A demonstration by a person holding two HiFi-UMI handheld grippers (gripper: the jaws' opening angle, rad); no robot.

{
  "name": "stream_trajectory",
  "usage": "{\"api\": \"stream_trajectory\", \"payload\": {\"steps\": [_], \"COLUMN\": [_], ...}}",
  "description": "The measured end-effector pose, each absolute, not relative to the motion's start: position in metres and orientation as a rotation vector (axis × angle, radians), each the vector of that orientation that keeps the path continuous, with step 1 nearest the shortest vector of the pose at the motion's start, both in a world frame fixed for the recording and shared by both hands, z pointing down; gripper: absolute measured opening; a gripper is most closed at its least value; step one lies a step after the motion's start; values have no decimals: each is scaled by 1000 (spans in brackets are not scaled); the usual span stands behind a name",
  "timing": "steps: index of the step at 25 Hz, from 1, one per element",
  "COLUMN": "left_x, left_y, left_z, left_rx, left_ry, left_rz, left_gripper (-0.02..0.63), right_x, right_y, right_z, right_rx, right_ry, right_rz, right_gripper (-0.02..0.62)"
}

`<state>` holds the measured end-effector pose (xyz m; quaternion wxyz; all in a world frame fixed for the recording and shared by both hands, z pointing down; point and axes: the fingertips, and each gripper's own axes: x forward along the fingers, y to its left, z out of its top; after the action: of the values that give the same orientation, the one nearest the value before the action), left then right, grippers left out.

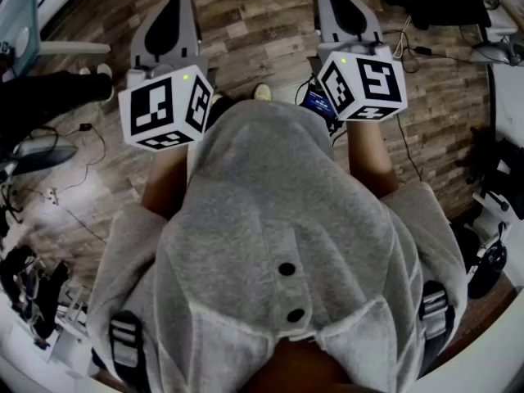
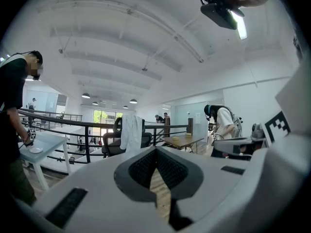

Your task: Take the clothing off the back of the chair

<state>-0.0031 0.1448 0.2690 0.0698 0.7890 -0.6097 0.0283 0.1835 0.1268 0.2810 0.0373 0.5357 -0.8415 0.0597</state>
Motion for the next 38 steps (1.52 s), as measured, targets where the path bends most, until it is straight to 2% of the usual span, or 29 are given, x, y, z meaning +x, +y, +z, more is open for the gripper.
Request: {"api": "stream_trajectory", "payload": {"steps": [22,38], "left_x": [-21,-20], "left_y": [168,139], "left_z": [273,274], "left_rx": [2318,2378], "left_ry": [-1896,-1843], "left_rz": [136,132], "left_gripper": [11,12], "right_x": [154,144], "right_y": [146,129], "right_z": [291,294], "right_rx": [1467,1472], "right_ry": [-2691,-2673], "right_rz": [208,213], "right_gripper": [11,11]}}
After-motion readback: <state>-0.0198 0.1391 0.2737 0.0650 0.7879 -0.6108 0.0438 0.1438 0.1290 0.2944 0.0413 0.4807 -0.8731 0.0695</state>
